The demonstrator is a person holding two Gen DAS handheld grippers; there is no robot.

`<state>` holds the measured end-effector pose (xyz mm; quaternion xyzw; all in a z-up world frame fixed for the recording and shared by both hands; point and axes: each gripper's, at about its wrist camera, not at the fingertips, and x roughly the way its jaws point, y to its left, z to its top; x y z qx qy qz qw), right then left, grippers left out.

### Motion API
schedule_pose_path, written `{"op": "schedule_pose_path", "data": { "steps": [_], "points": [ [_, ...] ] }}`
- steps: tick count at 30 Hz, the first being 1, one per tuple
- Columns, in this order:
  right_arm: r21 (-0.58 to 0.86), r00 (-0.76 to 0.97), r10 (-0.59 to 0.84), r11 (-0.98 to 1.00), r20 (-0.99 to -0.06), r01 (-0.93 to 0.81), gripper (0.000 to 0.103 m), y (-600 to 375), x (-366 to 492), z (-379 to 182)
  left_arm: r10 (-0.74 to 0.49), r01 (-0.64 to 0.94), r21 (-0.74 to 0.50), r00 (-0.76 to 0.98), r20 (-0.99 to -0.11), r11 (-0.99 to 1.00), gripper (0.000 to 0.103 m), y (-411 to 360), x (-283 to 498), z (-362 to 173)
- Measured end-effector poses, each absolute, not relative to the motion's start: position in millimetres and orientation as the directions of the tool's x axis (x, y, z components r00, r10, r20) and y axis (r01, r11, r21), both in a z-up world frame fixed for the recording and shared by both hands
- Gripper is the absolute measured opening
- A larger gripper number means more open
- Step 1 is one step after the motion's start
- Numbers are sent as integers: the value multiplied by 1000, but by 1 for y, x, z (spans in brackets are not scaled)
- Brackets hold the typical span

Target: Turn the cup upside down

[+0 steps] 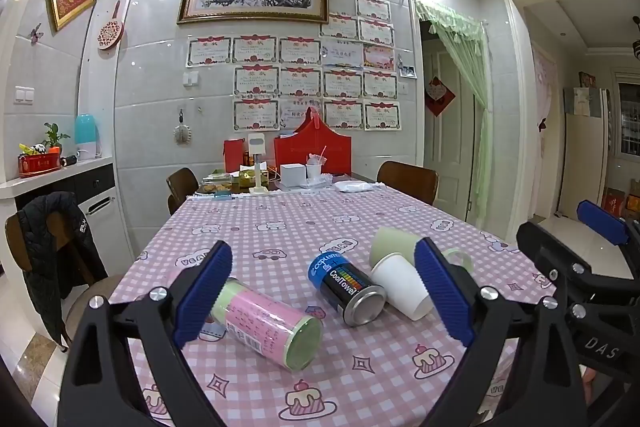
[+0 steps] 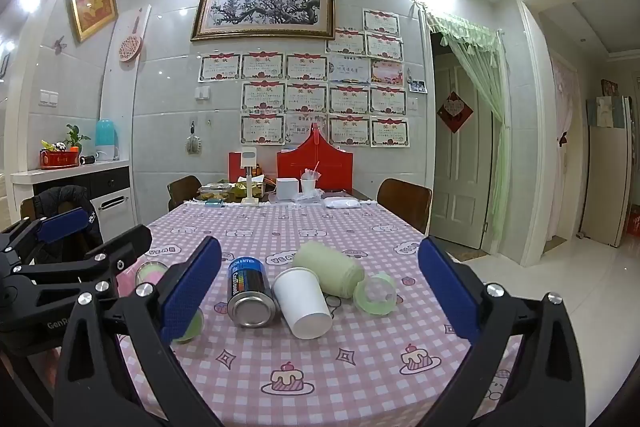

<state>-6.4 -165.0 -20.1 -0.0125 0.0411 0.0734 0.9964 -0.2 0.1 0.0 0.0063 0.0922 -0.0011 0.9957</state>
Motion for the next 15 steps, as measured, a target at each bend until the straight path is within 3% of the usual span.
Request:
{"op": "schedule_pose_path", "data": {
  "steps": [15],
  "points": [
    [-16,985,147,989,-88,-149,95,-165,-7,-21,0,4,17,982,-187,1000,91,-1,0,0]
  ]
}}
